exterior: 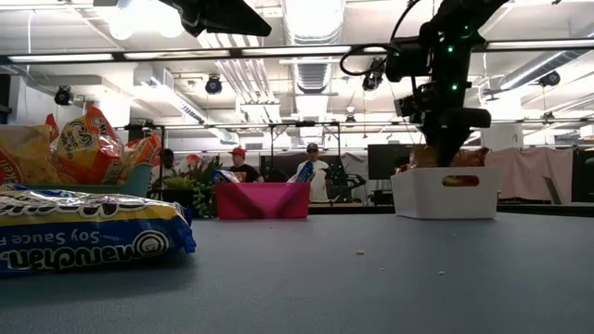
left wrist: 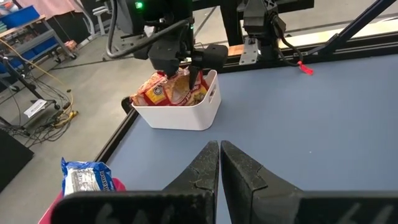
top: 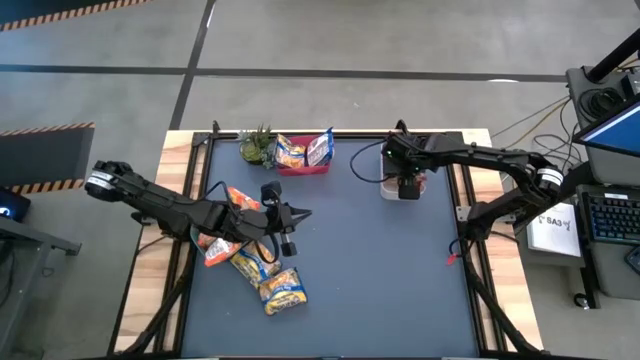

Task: Sort Maruchan noodles
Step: Put the red noodle pack into the white bin

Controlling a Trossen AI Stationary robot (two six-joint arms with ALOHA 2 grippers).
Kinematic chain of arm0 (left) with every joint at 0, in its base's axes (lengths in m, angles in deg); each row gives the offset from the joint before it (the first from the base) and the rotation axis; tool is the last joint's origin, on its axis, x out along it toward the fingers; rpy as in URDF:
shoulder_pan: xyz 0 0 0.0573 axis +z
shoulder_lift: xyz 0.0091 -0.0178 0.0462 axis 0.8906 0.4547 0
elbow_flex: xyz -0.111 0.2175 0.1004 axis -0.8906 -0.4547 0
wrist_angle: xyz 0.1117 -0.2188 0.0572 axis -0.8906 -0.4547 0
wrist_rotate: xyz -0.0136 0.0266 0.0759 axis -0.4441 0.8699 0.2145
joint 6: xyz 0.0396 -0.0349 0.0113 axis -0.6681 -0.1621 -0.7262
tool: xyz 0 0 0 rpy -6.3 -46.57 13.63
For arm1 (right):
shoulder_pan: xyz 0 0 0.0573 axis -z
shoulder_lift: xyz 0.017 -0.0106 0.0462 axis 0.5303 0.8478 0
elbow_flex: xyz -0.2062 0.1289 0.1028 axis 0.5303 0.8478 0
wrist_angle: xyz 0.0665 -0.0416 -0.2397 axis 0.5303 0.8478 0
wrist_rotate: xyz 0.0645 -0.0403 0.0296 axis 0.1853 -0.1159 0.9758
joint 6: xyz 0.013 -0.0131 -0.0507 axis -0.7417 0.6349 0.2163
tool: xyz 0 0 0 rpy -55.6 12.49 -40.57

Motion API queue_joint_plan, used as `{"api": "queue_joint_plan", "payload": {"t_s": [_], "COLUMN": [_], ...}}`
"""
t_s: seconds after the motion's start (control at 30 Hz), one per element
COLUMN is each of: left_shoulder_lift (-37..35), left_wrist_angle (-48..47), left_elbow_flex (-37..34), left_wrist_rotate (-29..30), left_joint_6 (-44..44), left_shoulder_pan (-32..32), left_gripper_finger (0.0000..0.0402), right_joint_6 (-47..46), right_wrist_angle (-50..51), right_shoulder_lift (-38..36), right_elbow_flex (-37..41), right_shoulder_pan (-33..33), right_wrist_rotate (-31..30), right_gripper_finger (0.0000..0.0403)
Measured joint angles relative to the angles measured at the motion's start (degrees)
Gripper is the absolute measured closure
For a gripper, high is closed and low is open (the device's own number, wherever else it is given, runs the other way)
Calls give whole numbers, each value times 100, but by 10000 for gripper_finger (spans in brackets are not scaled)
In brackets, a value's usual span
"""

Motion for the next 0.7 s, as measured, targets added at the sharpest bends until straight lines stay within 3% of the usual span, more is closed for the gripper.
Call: {"api": "queue_joint_plan", "payload": {"t_s": [0.43,0.7], "left_shoulder_lift": [-1,0], "left_wrist_angle": [-30,-31], "left_elbow_flex": [0,0], "left_wrist_rotate": [-5,-9], "left_joint_6": [-20,9], "left_shoulder_pan": [-10,-19], "left_gripper_finger": [402,402], "right_joint_6": [-689,-98], "right_wrist_angle": [-200,-182], "right_shoulder_lift": [11,-18], "right_elbow_flex": [0,2], "right_shoulder_pan": [-26,-33], "right_wrist_rotate": [-6,154], "right_gripper_finger": [216,225]}}
